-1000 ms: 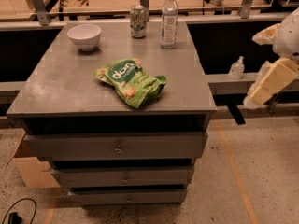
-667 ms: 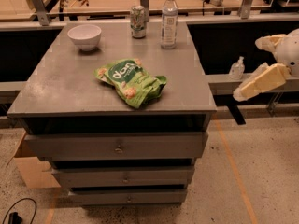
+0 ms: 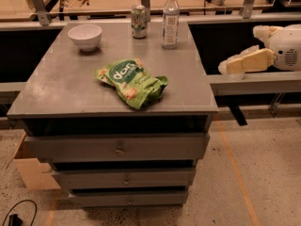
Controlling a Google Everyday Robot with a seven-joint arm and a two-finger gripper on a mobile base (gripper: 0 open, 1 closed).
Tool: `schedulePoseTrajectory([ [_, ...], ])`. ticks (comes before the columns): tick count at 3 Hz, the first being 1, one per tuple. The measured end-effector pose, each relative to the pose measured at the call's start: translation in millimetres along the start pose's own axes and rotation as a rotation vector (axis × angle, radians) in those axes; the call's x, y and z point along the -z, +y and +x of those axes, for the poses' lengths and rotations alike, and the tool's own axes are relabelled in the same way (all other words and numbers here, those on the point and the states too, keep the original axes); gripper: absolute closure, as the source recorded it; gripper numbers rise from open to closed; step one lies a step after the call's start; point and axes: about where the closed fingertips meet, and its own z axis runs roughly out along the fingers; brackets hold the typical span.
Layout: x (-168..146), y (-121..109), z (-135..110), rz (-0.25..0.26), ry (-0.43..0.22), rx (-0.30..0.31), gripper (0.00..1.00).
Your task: Move blue plastic bottle near green rice chip bag
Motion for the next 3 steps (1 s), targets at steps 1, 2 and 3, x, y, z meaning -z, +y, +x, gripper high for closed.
schedulePoseTrajectory([
  [1, 0.2, -0.7, 0.4, 0.003, 0.003, 0.002, 0.0],
  [2, -17.7, -12.7, -0.3, 0.045, -0.025, 0.007, 0.0],
  [3, -69.0, -58.0, -3.7, 0.129, -0.099, 0.034, 0.0],
])
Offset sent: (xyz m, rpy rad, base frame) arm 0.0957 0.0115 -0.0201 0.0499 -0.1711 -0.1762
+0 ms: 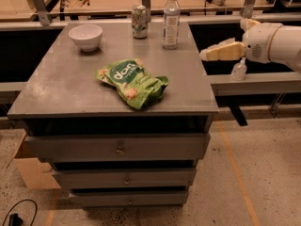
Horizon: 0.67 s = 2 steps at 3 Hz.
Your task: Move blue plastic bottle near green rice chip bag
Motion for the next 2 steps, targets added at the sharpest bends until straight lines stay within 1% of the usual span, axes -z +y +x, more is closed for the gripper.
schedulePoseTrajectory([
  [1, -53.0, -29.7, 2.8, 0.074, -0.057, -0.028, 0.0],
  [2, -111.7, -45.0, -2.9, 0.134, -0.104, -0.041, 0.0],
])
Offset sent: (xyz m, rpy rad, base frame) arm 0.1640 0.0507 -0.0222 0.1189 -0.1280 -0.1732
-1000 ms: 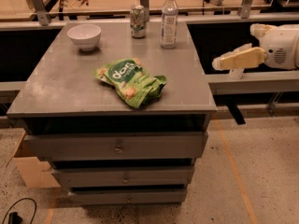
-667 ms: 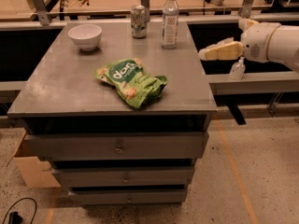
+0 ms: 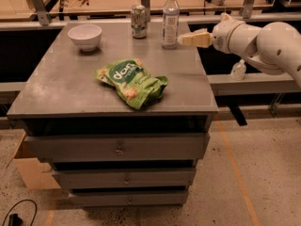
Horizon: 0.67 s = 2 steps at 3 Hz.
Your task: Move blue plastic bottle near green rice chip bag
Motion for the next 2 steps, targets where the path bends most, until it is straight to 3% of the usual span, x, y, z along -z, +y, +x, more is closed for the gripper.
schedulePoseTrajectory([
  [1, -3.2, 2.1, 0.5, 0.007, -0.001, 0.001, 0.0],
  [2, -37.5, -0.5, 5.1, 0.035, -0.008, -0.01, 0.0],
])
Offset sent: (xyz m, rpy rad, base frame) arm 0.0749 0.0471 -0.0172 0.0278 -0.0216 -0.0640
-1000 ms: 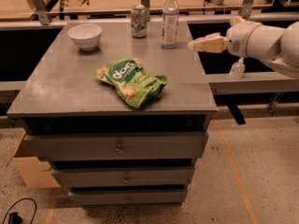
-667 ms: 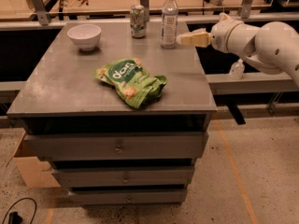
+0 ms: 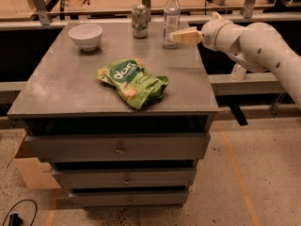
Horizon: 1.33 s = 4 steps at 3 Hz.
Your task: Move blue plastic bottle near green rice chip bag
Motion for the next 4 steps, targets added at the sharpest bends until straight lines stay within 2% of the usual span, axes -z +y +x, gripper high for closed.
schedulePoseTrajectory([
  [1, -38.2, 4.1, -1.0, 0.005, 0.007, -0.03, 0.0],
  [2, -71.6, 13.8, -0.3, -0.012, 0.006, -0.068, 0.0],
  [3, -96.9, 23.5, -0.5, -0.043, -0.006, -0.104, 0.18],
  [4, -114.4, 34.5, -2.6, -0.086, -0.024, -0.128, 0.42],
])
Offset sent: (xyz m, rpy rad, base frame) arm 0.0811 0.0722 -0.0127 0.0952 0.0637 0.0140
